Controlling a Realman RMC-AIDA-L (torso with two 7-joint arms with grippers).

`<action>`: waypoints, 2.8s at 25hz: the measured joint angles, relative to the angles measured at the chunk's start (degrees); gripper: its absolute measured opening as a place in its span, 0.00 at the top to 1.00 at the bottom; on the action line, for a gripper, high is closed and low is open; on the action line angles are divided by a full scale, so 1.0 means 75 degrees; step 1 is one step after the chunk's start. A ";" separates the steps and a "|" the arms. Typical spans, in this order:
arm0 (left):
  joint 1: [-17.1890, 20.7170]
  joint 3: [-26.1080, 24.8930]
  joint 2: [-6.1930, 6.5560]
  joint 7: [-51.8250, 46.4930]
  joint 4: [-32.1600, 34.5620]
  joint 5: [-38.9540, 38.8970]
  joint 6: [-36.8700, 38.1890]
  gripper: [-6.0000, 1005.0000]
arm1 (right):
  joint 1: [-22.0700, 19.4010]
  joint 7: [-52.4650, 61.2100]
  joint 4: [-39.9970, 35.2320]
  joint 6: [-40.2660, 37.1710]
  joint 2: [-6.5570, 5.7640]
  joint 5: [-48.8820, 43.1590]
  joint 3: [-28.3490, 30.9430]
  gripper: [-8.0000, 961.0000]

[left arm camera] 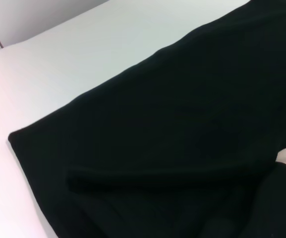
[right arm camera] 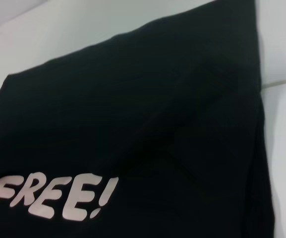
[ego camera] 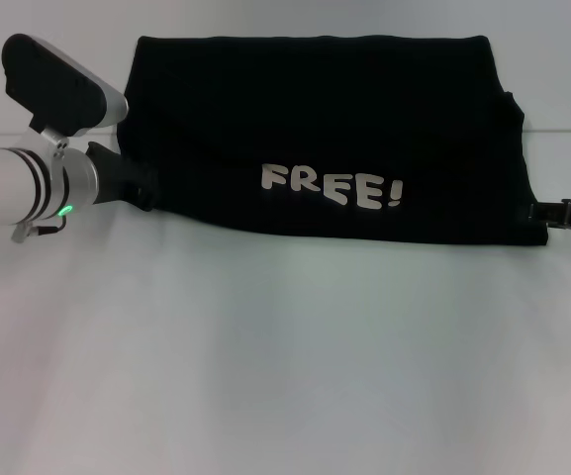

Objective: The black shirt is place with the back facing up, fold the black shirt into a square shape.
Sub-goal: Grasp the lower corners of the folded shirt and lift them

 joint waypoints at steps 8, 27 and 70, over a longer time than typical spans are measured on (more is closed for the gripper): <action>-0.0071 0.0035 0.0069 -0.0218 0.0023 0.0086 0.0042 0.97 | 0.0036 0.0001 0.0011 0.0190 0.0043 -0.0007 -0.0086 0.35; 0.0028 -0.0008 0.0129 -0.0672 0.0029 0.0129 0.0415 0.97 | 0.0013 0.0021 -0.0024 0.0222 0.0014 -0.0006 -0.0032 0.35; 0.0213 0.0392 -0.0038 -0.0438 0.0026 0.0712 0.0269 0.53 | 0.0070 0.0153 -0.0066 0.0314 -0.0045 0.0038 -0.0004 0.35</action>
